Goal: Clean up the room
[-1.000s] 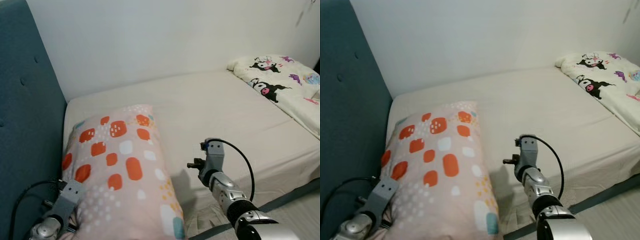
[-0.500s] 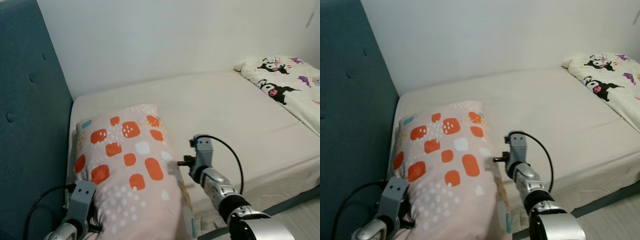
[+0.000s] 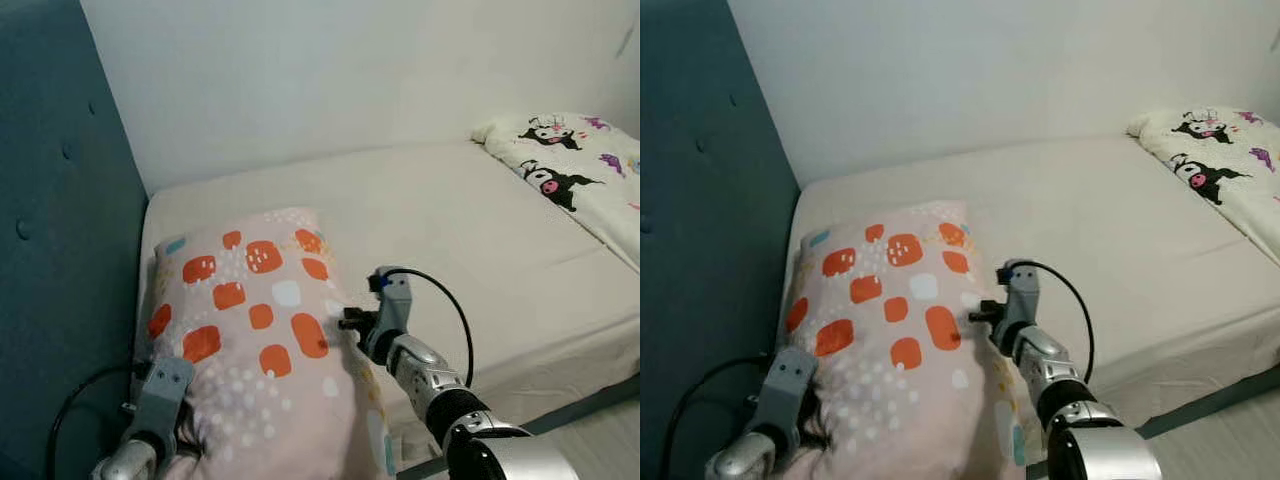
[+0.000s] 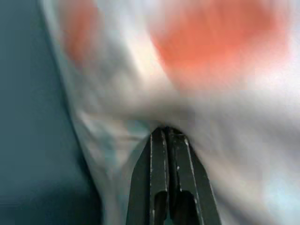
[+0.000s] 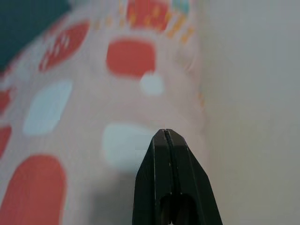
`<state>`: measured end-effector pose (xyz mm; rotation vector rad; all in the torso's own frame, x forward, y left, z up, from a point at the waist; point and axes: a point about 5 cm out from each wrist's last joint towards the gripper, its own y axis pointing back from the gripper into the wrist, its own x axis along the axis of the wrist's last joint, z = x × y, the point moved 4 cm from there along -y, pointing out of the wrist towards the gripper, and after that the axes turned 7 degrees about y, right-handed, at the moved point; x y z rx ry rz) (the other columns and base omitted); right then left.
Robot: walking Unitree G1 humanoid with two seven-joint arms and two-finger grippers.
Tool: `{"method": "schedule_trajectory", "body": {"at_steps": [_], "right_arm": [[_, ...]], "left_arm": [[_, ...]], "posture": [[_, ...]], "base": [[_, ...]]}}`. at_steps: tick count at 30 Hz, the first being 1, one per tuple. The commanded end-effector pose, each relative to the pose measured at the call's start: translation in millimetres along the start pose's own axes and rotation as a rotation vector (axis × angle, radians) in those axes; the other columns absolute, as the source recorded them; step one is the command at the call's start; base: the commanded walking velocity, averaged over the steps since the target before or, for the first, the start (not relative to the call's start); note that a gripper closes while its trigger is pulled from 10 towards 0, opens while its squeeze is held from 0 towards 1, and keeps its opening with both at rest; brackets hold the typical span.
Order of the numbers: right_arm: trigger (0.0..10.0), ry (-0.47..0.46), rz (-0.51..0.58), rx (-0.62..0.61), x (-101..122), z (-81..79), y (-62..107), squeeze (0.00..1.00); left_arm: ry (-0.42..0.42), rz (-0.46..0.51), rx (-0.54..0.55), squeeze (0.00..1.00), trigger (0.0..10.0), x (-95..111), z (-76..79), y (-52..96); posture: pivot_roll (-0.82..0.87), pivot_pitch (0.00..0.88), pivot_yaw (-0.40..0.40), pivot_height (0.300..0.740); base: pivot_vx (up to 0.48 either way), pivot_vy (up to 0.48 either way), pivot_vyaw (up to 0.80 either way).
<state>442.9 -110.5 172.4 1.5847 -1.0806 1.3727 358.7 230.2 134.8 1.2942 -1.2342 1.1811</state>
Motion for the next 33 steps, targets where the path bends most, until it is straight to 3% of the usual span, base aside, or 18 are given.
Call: {"method": "schedule_trajectory", "body": {"at_steps": [1,5,7,9,11,14,15,16,18,19,22,23,24,25,27,28,29,33], "right_arm": [[10.0,-0.035,0.040,-0.001,-1,5.0,4.3,0.00],[10.0,-0.055,0.090,0.033,4,4.0,6.4,0.00],[10.0,-0.019,0.118,0.104,6,-3.0,9.1,0.00],[10.0,-0.005,0.122,0.130,6,-6.1,10.0,0.00],[10.0,0.089,0.111,0.232,3,-17.0,16.1,0.00],[10.0,0.162,0.085,0.292,-2,-23.5,20.6,0.00],[10.0,0.251,0.048,0.365,-9,-30.8,27.7,0.00],[10.0,0.251,0.048,0.365,-9,-30.8,27.7,0.00],[10.0,0.401,-0.023,0.487,-24,-41.6,43.7,0.00],[10.0,0.401,-0.023,0.487,-24,-41.6,43.7,0.00],[10.0,0.504,-0.117,0.675,-47,-61.4,76.1,0.00],[10.0,0.515,-0.140,0.721,-53,-66.6,84.9,0.00],[10.0,0.518,-0.161,0.754,-58,-70.4,91.4,0.00],[9.8,0.518,-0.180,0.775,-63,-73.4,97.2,0.00],[9.8,0.517,-0.191,0.787,-65,-75.2,100.7,0.00],[3.8,0.518,-0.212,0.803,-70,-77.6,105.4,0.00],[0.0,0.517,-0.238,0.812,-76,-79.7,110.0,0.00],[0.0,0.513,-0.272,0.822,-84,-82.2,115.9,0.00]], "left_arm": [[0.044,0.076,0.020,0.00,10.0,16,-16.9,0.5],[0.093,0.132,-0.076,0.00,10.0,35,-19.8,3.7],[0.104,0.148,-0.231,0.00,10.0,47,-11.5,14.3],[0.103,0.147,-0.271,0.00,10.0,49,-8.7,18.0],[0.066,0.136,-0.387,0.00,10.0,54,0.9,29.5],[0.030,0.124,-0.446,0.00,10.0,54,6.4,35.5],[-0.022,0.106,-0.541,0.00,10.0,51,15.0,43.4],[-0.022,0.106,-0.541,0.00,10.0,51,15.0,43.4],[-0.147,0.040,-0.750,0.00,10.0,39,33.3,62.5],[-0.147,0.040,-0.750,0.00,10.0,39,33.3,62.5],[-0.370,-0.164,-1.086,0.00,10.0,5,60.9,104.3],[-0.431,-0.209,-1.135,0.00,9.4,-5,64.5,112.1],[-0.475,-0.235,-1.156,0.00,6.1,-13,66.8,115.8],[-0.503,-0.245,-1.160,0.00,3.9,-17,68.7,117.1],[-0.516,-0.249,-1.160,0.00,3.9,-20,69.9,117.6],[-0.500,-0.248,-1.152,0.00,0.0,-24,74.8,117.4],[-0.509,-0.250,-1.164,0.00,0.0,-30,80.4,119.8],[-0.522,-0.270,-1.181,0.00,0.0,-41,86.7,124.2]], "posture": [[0.05,0.298,-0.039,0.561],[0.04,0.276,-0.027,0.561],[0.03,0.257,-0.016,0.561],[0.03,0.257,-0.016,0.561],[0.03,0.228,-0.016,0.561],[0.03,0.213,-0.020,0.561],[0.03,0.198,-0.026,0.561],[0.03,0.198,-0.026,0.561],[0.02,0.185,-0.030,0.561],[0.02,0.185,-0.030,0.561],[0.01,0.173,-0.029,0.561],[0.01,0.171,-0.029,0.561],[0.01,0.169,-0.028,0.561],[0.01,0.170,-0.028,0.561],[0.01,0.170,-0.028,0.561],[0.00,0.172,-0.027,0.561],[0.00,0.171,-0.027,0.561],[0.00,0.173,-0.026,0.561]], "base": [[0.000,0.000,0.00],[0.000,0.000,0.00],[0.000,0.000,0.00],[0.000,0.000,0.00],[0.000,0.000,0.00],[0.000,0.000,0.00],[0.000,0.000,0.00],[0.000,0.000,0.00],[0.000,0.000,0.00],[0.000,0.000,0.00],[0.000,0.000,0.00],[0.000,0.000,0.00],[0.000,0.000,0.00],[0.000,0.000,0.00],[0.000,0.000,0.00],[0.000,0.000,0.00],[0.000,0.000,0.00],[0.000,0.000,0.00]]}}
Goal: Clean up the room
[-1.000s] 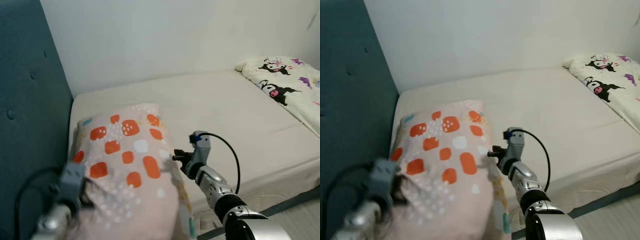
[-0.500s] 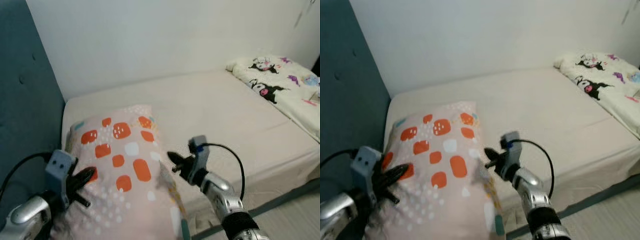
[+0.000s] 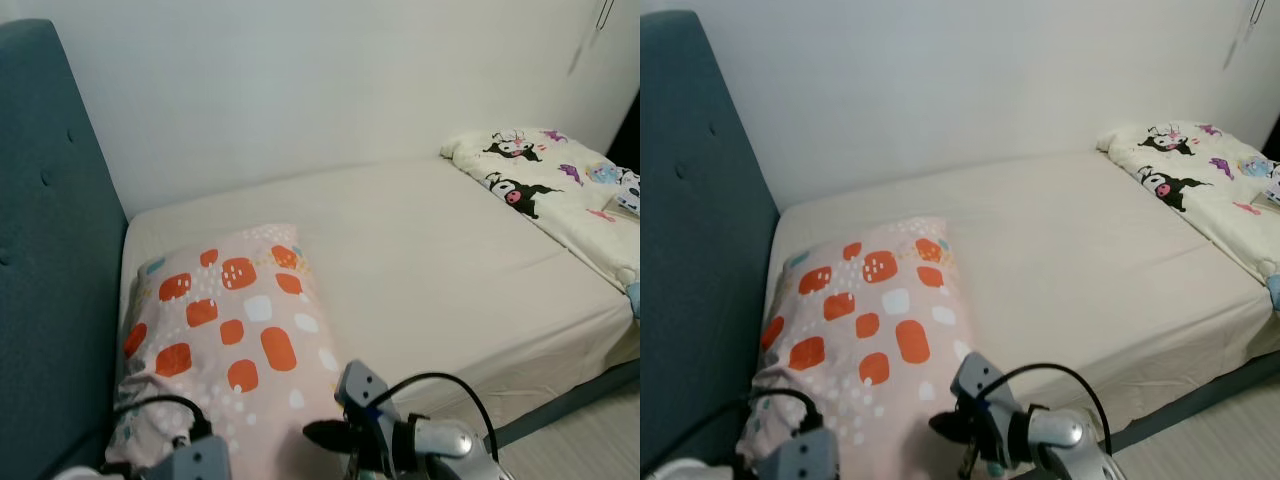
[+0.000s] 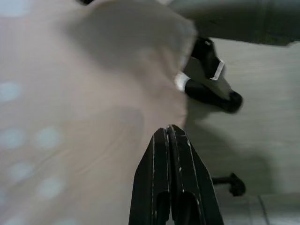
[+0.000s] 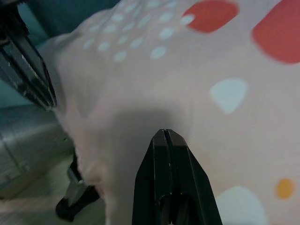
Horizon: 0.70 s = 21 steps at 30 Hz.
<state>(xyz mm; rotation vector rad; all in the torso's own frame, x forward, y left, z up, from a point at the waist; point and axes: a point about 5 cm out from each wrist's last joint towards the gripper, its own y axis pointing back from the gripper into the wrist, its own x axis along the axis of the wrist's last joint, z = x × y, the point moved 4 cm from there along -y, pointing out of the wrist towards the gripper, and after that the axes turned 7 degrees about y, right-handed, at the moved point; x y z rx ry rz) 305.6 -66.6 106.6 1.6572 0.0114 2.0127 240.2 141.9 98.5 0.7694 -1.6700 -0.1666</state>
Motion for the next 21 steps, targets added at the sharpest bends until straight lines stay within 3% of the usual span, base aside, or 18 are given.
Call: {"method": "schedule_trajectory", "body": {"at_steps": [1,4,5,11,12,14,15,19,20,21], "right_arm": [[0.0,-0.004,-0.016,0.019,-3,-6.0,-1.0,0.00],[0.0,-0.035,-0.060,0.059,-9,-19.8,-1.1,0.00],[0.0,-0.083,-0.137,0.132,-27,-40.5,-1.0,0.00],[0.2,-0.118,-0.269,0.183,-58,-62.2,0.4,0.00],[10.0,-0.136,-0.312,0.207,-69,-70.2,1.0,0.00],[10.0,-0.149,-0.339,0.223,-75,-75.7,1.7,0.00],[10.0,-0.120,-0.410,0.224,-91,-81.1,2.8,0.00],[10.0,-0.058,-0.451,0.180,-100,-78.0,1.4,0.00],[10.0,0.003,-0.476,0.106,-106,-68.8,-0.9,0.00],[10.0,0.045,-0.491,0.055,-110,-62.4,-2.4,0.00]], "left_arm": [[0.007,-0.025,-0.015,0.00,0.0,-8,5.6,-1.9],[0.007,-0.043,-0.066,0.00,0.0,-11,18.7,-10.8],[0.035,-0.084,-0.117,0.00,0.0,-21,33.3,-21.6],[0.043,-0.192,-0.157,0.00,0.0,-47,47.1,-27.9],[0.057,-0.223,-0.163,0.00,0.0,-55,49.9,-28.1],[0.068,-0.242,-0.165,0.00,0.0,-59,51.5,-28.3],[0.033,-0.279,-0.164,0.00,0.0,-69,52.0,-30.4],[0.002,-0.284,-0.106,0.00,0.0,-73,46.7,-38.2],[-0.019,-0.279,-0.039,0.00,1.4,-74,40.1,-45.6],[-0.034,-0.274,0.006,0.00,1.4,-75,35.6,-50.6]], "posture": [[0.00,0.173,-0.026,0.561],[0.00,0.173,-0.030,0.561],[-0.01,0.176,-0.034,0.561],[-0.01,0.178,-0.034,0.561],[-0.01,0.183,-0.036,0.561],[-0.01,0.183,-0.037,0.561],[-0.01,0.185,-0.039,0.561],[-0.01,0.184,-0.043,0.561],[-0.01,0.183,-0.045,0.561],[-0.01,0.183,-0.045,0.561]], "base": [[0.000,0.000,0.00],[0.000,0.000,0.00],[0.000,0.000,0.00],[0.000,0.000,0.00],[0.000,0.000,0.00],[0.000,0.000,0.00],[0.000,0.000,0.00],[0.000,0.000,0.00],[0.000,0.000,0.00],[0.000,0.000,0.00]]}}
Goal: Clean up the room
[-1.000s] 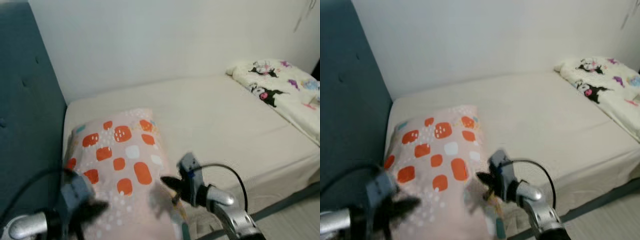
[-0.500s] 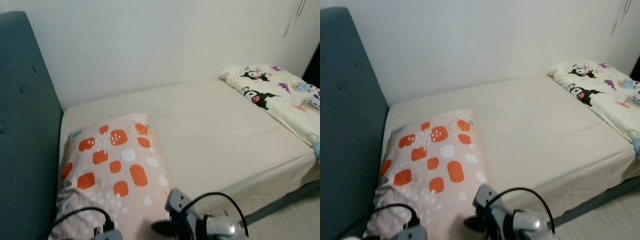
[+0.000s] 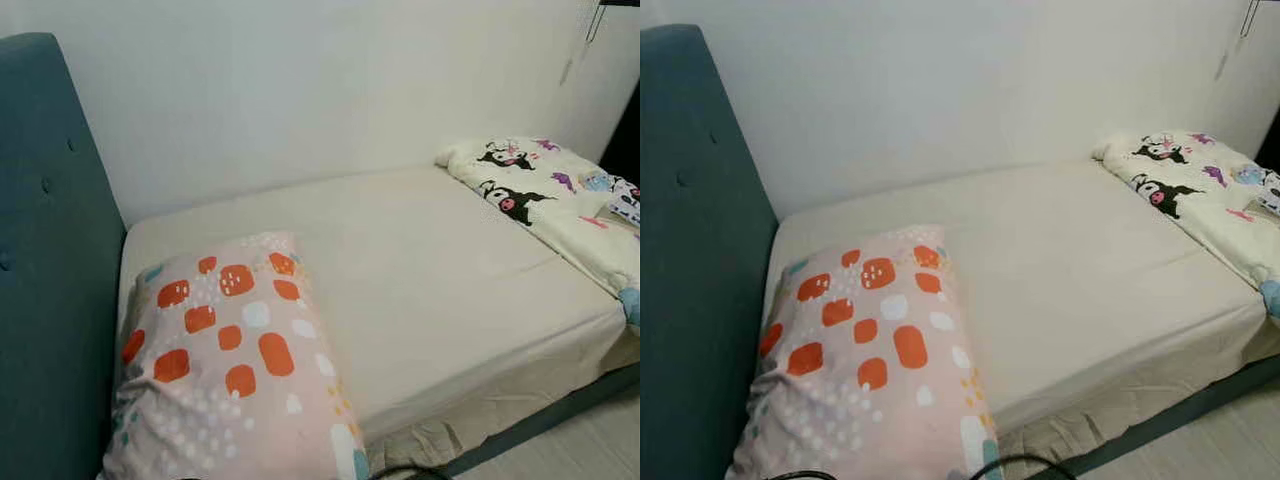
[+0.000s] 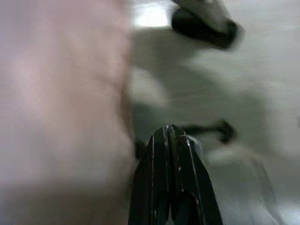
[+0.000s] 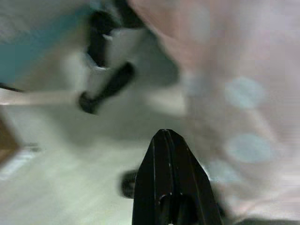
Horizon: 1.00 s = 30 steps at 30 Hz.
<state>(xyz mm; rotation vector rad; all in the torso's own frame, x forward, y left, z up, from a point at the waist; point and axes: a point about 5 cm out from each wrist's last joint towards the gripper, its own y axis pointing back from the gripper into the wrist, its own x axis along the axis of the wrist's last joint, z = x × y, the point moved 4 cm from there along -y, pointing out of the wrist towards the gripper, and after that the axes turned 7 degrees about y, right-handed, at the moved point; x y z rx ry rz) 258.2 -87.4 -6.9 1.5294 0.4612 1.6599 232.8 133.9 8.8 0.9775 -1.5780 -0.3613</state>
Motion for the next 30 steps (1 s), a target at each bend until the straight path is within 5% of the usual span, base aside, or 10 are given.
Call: {"method": "schedule_trajectory", "body": {"at_steps": [1,2,6,13,17,19,23,30], "right_arm": [[10.0,0.038,-0.011,-0.044,-2,2.7,-2.3,0.00],[10.0,0.103,-0.038,-0.198,-5,21.6,-4.8,0.00],[10.0,0.154,-0.044,-0.268,-4,31.1,-4.9,0.00],[10.0,0.271,0.005,-0.406,12,58.9,0.3,0.00],[10.0,0.305,0.034,-0.489,24,83.1,5.7,0.00],[10.0,0.305,0.034,-0.489,24,83.1,5.7,0.00],[10.0,0.292,0.049,-0.572,39,118.3,16.7,0.00],[10.0,0.281,0.042,-0.616,45,140.7,25.0,0.00]], "left_arm": [[-0.017,-0.016,0.018,0.00,1.4,-5,3.0,-3.6],[-0.015,-0.016,0.125,0.00,3.2,-6,-8.7,-13.3],[-0.011,-0.019,0.178,0.00,1.6,-7,-15.2,-17.3],[-0.044,-0.029,0.379,0.00,4.5,-6,-48.2,-16.8],[-0.058,-0.031,0.499,0.00,4.4,-5,-74.3,-13.1],[-0.058,-0.031,0.499,0.00,4.4,-5,-74.3,-13.1],[-0.095,-0.044,0.583,0.00,4.5,2,-108.7,-6.5],[-0.125,-0.048,0.607,0.00,4.6,10,-131.7,-5.7]], "posture": [[-0.01,0.183,-0.045,0.561],[-0.02,0.184,-0.043,0.561],[-0.02,0.184,-0.042,0.561],[-0.02,0.190,-0.048,0.561],[-0.03,0.194,-0.050,0.561],[-0.03,0.194,-0.050,0.561],[-0.03,0.212,-0.055,0.561],[-0.02,0.235,-0.056,0.561]], "base": [[0.000,0.000,0.00],[0.000,0.000,0.00],[0.000,0.000,0.00],[0.000,0.000,0.00],[0.000,0.000,0.00],[0.000,0.000,0.00],[0.000,0.000,0.00],[0.000,0.000,0.00]]}}
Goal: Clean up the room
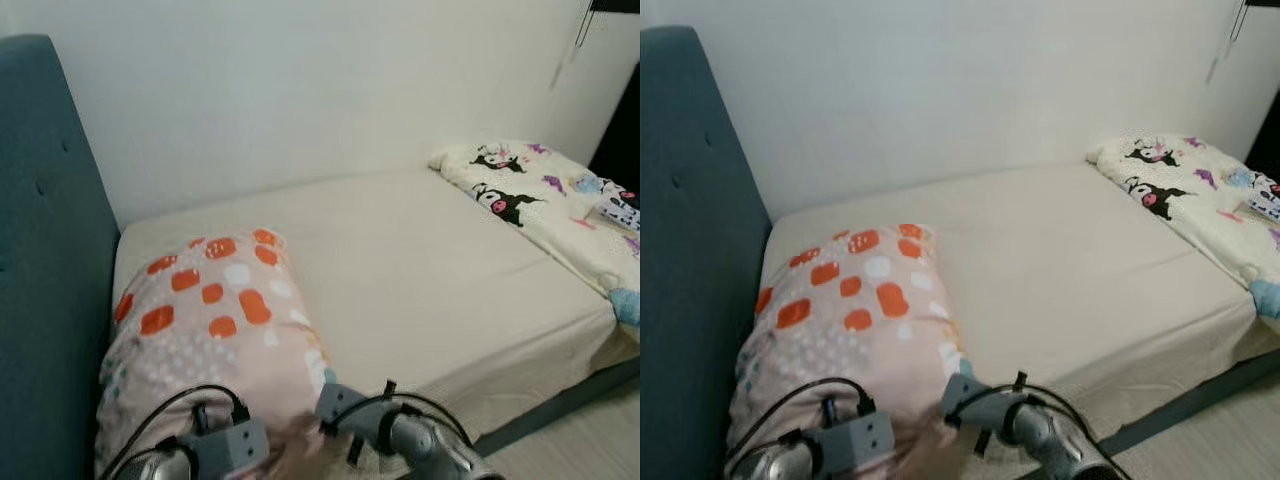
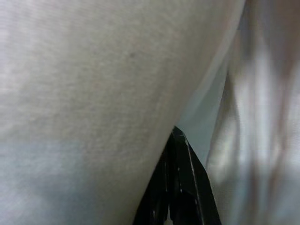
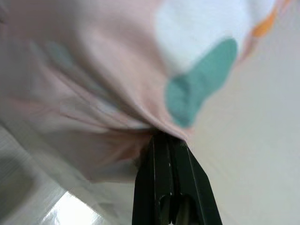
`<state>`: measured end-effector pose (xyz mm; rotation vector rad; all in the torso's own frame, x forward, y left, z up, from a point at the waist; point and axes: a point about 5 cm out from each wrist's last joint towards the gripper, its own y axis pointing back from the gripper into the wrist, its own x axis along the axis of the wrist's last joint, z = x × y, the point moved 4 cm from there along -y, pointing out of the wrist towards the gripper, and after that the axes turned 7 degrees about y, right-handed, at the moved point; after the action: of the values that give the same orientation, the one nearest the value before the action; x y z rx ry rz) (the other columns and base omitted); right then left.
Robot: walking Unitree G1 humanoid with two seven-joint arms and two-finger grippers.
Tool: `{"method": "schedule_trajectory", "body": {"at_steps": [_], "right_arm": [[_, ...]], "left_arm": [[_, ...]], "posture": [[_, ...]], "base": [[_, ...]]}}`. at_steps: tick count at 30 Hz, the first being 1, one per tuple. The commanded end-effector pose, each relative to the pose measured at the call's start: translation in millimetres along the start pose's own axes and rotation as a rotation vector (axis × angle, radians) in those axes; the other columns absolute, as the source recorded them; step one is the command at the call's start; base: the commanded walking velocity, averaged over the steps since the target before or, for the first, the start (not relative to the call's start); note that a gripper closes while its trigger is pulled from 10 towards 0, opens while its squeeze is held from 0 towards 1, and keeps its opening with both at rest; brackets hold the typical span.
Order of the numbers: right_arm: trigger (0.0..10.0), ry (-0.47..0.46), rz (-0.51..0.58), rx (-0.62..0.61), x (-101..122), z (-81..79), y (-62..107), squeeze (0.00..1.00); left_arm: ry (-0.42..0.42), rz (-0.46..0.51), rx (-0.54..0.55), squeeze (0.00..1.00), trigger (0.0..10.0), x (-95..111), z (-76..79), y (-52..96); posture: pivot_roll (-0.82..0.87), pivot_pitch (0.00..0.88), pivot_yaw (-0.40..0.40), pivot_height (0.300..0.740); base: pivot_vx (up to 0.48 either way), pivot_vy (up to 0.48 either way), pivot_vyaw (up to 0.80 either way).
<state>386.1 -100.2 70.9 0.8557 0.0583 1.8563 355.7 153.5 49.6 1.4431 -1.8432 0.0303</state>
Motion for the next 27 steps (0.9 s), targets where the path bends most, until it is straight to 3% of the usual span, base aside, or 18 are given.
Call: {"method": "schedule_trajectory", "body": {"at_steps": [1,7,14,16,18,21,25,26,27], "right_arm": [[10.0,-0.025,-0.019,-0.016,-6,2.2,-0.3,0.00],[10.0,-0.063,-0.078,-0.029,-16,13.6,-0.7,0.00],[10.0,-0.071,-0.107,-0.050,-21,22.1,0.7,0.00],[10.0,-0.090,-0.141,-0.115,-27,40.9,4.2,0.00],[10.0,-0.099,-0.151,-0.143,-29,48.4,5.9,0.00],[10.0,-0.140,-0.148,-0.224,-29,66.2,9.5,0.00],[10.0,-0.146,-0.148,-0.262,-29,74.0,11.5,0.00],[10.0,-0.144,-0.154,-0.276,-30,77.4,12.8,0.00],[10.0,-0.144,-0.154,-0.276,-30,77.4,12.8,0.00]], "left_arm": [[0.001,-0.024,0.019,0.00,4.6,-6,-2.9,-2.1],[-0.015,-0.001,-0.017,0.00,4.3,9,-0.1,-16.4],[-0.021,0.001,-0.024,0.00,4.2,15,1.9,-22.9],[-0.026,-0.007,0.017,0.00,3.1,22,-6.9,-29.9],[-0.031,-0.006,0.038,0.00,3.1,26,-11.9,-32.1],[-0.027,0.030,0.118,0.00,3.4,40,-31.8,-35.4],[-0.033,0.042,0.170,0.00,3.5,45,-42.9,-35.9],[-0.037,0.039,0.193,0.00,4.2,47,-47.8,-36.2],[-0.037,0.039,0.193,0.00,4.2,47,-47.8,-36.2]], "posture": [[-0.02,0.242,-0.058,0.561],[-0.02,0.268,-0.056,0.561],[-0.02,0.273,-0.056,0.561],[-0.02,0.278,-0.057,0.561],[-0.02,0.277,-0.057,0.561],[-0.02,0.271,-0.055,0.561],[-0.02,0.269,-0.052,0.561],[-0.01,0.269,-0.050,0.561],[-0.01,0.269,-0.050,0.561]], "base": [[0.000,0.000,0.00],[0.000,0.000,0.00],[0.000,0.000,0.00],[0.000,0.000,0.00],[0.000,0.000,0.00],[0.000,0.000,0.00],[0.000,0.000,0.00],[0.000,0.000,0.00],[0.000,0.000,0.00]]}}
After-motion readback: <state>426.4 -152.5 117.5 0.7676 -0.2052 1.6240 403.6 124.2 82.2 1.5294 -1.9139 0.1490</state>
